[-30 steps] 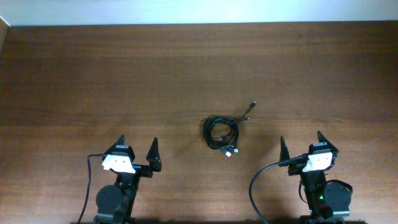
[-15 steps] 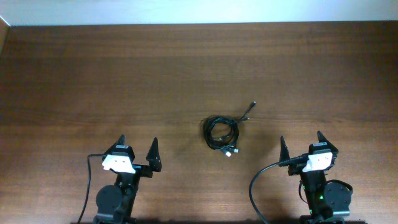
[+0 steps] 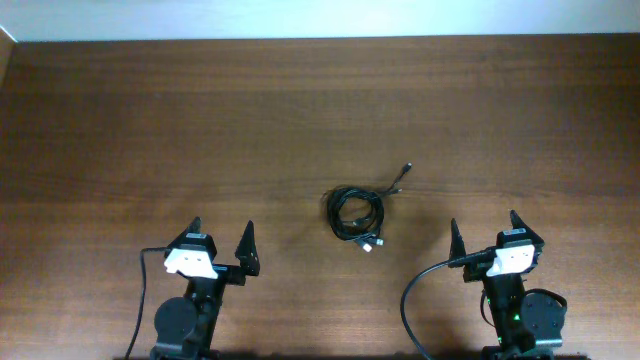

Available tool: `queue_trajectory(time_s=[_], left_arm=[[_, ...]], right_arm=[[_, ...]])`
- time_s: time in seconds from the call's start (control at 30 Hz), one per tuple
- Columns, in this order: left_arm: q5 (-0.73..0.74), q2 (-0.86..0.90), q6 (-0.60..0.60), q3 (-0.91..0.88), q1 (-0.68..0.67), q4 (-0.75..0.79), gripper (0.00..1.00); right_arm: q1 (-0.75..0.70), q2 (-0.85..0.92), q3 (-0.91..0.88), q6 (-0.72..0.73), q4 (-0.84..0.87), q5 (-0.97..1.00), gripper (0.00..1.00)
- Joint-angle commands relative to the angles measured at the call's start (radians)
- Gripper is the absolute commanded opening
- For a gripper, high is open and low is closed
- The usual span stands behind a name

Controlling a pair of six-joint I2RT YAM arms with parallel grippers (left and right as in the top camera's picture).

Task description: Untangle cables

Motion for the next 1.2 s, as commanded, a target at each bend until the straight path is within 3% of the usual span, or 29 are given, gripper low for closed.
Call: queue_trajectory(time_s=[0.0, 1.17], left_arm=[[0.014, -0.005, 0.015, -0.002, 0.005, -0.005, 0.99], [0.035, -0.004, 0.014, -0.002, 0.005, 0.004, 0.99]], right_arm=[[0.008, -0.006, -0.005, 0.004, -0.006, 0.011, 0.98], [0.008, -0.006, -0.005, 0.004, -0.006, 0.011, 0.98]])
